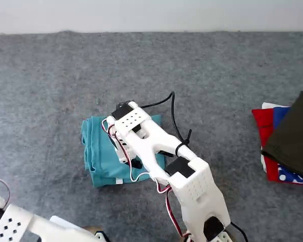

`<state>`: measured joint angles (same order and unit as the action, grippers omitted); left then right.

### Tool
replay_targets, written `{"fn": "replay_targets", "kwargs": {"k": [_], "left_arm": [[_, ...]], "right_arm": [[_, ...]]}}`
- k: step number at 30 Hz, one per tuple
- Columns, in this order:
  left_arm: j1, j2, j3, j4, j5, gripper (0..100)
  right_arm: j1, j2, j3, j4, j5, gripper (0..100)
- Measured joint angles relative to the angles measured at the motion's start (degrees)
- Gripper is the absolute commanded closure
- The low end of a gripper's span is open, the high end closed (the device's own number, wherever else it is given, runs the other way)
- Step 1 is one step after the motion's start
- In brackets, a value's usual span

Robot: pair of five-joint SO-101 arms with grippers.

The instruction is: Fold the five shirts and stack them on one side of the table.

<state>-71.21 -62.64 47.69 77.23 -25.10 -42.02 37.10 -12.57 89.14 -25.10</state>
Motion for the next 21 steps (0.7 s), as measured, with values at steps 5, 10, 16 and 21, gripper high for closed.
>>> {"fn": "replay_targets", "kwargs": {"k": [5, 10, 16, 21], "left_arm": [[0.0, 0.0, 0.0, 0.0, 0.0, 98], [0.0, 0.0, 0.0, 0.0, 0.0, 98], [0.0, 0.0, 0.0, 0.0, 0.0, 98], [0.0, 0.0, 0.0, 0.0, 0.0, 98]], "right_arm": [[1.1, 1.1, -2.4, 1.1, 4.3, 96.1], [5.3, 2.4, -5.3, 3.9, 11.8, 99.0], [9.1, 2.7, -7.6, 10.5, 21.2, 98.9], [16.6, 2.5, -7.6, 11.2, 36.9, 98.9]]}}
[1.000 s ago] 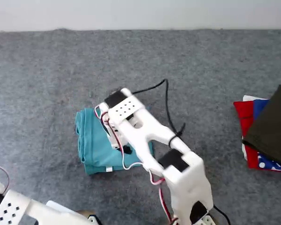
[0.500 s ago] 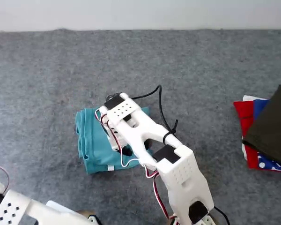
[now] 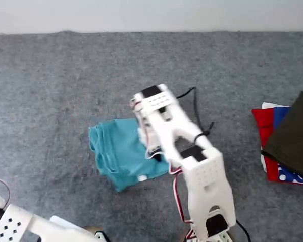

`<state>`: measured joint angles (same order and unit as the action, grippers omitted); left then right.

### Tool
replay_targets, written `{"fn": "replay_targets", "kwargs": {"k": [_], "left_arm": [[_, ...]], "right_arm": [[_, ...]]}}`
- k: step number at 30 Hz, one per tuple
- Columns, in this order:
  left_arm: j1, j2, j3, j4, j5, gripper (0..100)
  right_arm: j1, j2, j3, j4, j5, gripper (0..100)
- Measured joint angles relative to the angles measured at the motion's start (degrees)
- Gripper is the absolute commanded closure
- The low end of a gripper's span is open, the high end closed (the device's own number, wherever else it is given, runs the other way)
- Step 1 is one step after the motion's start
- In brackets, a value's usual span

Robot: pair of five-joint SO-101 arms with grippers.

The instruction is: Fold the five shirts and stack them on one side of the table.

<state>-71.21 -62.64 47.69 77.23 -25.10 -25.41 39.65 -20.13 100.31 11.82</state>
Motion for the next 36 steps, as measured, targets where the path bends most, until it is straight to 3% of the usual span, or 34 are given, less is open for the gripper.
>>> {"fn": "replay_targets", "kwargs": {"k": [5, 11, 13, 16, 20, 22, 30, 36], "left_arm": [[0.0, 0.0, 0.0, 0.0, 0.0, 98], [0.0, 0.0, 0.0, 0.0, 0.0, 98], [0.0, 0.0, 0.0, 0.0, 0.0, 98], [0.0, 0.0, 0.0, 0.0, 0.0, 98], [0.0, 0.0, 0.0, 0.0, 0.0, 98], [0.0, 0.0, 0.0, 0.0, 0.0, 98], [0.0, 0.0, 0.0, 0.0, 0.0, 98], [2.9, 0.0, 0.0, 0.0, 0.0, 98]], "right_arm": [[11.0, -2.0, 0.1, -3.6, 27.6, 99.0], [21.0, -3.6, -2.4, -19.0, 60.8, 99.0], [21.4, -3.6, -3.8, -23.5, 68.5, 99.0], [20.5, -3.6, -4.3, -26.1, 72.9, 98.2], [19.0, -4.7, -5.3, -23.8, 73.3, 86.9], [18.2, -6.9, -6.2, -23.0, 69.8, 81.2], [16.9, -13.7, -8.7, -17.7, 38.3, 75.0], [15.8, -17.2, -8.7, -5.5, 21.1, 63.8]]}}
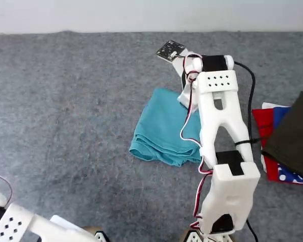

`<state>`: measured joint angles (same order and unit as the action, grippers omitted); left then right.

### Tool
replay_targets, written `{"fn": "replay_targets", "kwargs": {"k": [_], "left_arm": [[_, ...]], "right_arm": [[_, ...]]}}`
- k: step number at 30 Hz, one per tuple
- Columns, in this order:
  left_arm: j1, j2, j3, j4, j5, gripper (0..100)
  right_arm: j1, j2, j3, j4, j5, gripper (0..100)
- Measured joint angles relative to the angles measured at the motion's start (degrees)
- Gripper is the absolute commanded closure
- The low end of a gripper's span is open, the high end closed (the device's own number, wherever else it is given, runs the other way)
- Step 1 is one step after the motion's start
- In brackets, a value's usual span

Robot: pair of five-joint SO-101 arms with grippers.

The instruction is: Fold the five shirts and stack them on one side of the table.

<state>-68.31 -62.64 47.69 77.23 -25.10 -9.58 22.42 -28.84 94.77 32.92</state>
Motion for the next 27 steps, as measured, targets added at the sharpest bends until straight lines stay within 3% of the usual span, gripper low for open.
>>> {"fn": "replay_targets", "kwargs": {"k": [5, 9, 13, 17, 22, 24, 27], "left_arm": [[0.7, 0.0, 0.0, 0.0, 0.0, 98], [0.7, 0.0, 0.0, 0.0, 0.0, 98], [0.7, 0.0, 0.0, 0.0, 0.0, 98], [0.7, 0.0, 0.0, 0.0, 0.0, 98], [0.7, 0.0, 0.0, 0.0, 0.0, 98], [0.7, 0.0, 0.0, 0.0, 0.0, 98], [0.7, 0.0, 0.0, 0.0, 0.0, 98]], "right_arm": [[-1.1, 0.0, 0.0, 5.0, -22.9, 48.5], [-4.2, 0.5, 0.0, 5.4, -43.4, 47.4], [-7.0, 5.5, 0.0, 3.6, -57.8, 47.4], [-7.6, 11.7, 0.0, -2.2, -65.5, 47.5], [-7.6, 19.0, 0.0, -8.2, -69.7, 48.9], [-7.6, 21.1, -0.4, -9.6, -70.9, 54.8], [-7.7, 23.1, -1.4, -11.2, -71.4, 72.2]]}}
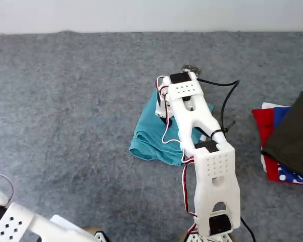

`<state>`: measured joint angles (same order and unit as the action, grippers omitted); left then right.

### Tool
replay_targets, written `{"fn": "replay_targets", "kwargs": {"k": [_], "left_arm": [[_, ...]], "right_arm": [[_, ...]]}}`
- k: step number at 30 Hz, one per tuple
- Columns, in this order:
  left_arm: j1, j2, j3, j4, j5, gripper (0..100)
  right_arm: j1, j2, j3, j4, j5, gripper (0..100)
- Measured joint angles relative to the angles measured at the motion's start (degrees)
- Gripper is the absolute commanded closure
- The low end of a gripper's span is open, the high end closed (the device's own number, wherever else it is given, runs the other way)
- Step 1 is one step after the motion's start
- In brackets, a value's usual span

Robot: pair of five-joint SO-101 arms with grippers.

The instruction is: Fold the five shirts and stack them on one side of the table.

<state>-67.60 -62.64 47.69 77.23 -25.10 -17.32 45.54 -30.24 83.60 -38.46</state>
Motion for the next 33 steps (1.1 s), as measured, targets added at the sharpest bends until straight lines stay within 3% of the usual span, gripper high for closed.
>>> {"fn": "replay_targets", "kwargs": {"k": [3, 4, 6, 10, 17, 24, 33], "left_arm": [[0.0, 0.0, 0.0, 0.0, 0.0, 98], [0.0, 0.0, 0.0, 0.0, 0.0, 98], [0.0, 0.0, 0.0, 0.0, 0.0, 98], [0.0, 0.0, 0.0, 0.0, 0.0, 98], [0.0, 0.0, 0.0, 0.0, 0.0, 98], [0.0, 0.0, 0.0, 0.0, 0.0, 98], [0.0, 0.0, 0.0, 0.0, 0.0, 98]], "right_arm": [[0.9, 1.6, -1.1, -0.5, 0.0, 96.2], [1.3, 1.9, -1.1, -0.6, 0.0, 99.8], [2.1, 2.0, -1.1, -0.6, 0.0, 93.5], [4.3, 2.0, -1.9, 1.6, 2.2, 99.0], [5.6, 0.2, -6.5, 10.4, 15.6, 98.9], [5.6, -10.6, -7.2, 16.7, 25.6, 98.9], [6.4, -25.7, -7.2, 16.9, 32.1, 99.0]]}}
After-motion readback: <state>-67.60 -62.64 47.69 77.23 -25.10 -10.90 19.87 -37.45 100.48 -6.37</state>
